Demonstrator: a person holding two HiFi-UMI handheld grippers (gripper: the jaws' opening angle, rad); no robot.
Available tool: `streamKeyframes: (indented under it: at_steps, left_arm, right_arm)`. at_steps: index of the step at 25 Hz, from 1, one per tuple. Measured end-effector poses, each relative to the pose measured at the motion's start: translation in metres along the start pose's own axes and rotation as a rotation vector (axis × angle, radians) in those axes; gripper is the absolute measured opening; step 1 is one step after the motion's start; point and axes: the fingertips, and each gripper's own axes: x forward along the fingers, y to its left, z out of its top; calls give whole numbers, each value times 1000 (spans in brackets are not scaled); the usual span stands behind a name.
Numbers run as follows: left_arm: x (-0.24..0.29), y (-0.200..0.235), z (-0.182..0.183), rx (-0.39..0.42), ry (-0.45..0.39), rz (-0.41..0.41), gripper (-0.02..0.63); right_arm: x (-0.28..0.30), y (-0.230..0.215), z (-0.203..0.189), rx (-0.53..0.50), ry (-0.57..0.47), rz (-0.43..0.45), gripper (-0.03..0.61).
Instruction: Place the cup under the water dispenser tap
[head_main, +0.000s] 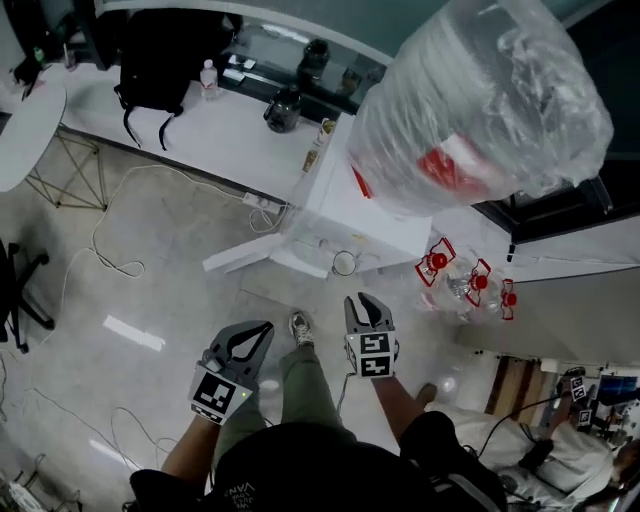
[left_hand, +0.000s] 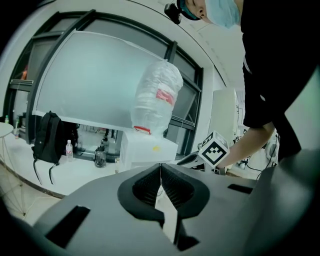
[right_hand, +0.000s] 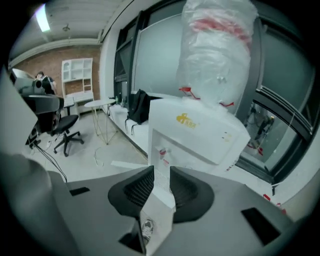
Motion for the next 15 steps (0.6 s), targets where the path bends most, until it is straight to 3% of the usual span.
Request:
streamKeyframes:
  at_steps: [8,15]
  left_arm:
    - [-39,-27,52,74,-44,-7,20]
    - [-77,-47,68,110,-73,0,20]
  right_arm:
    - [-83,-1,35,164,-157,-61,103]
    - [-139,10,40,199,-247,-84,103]
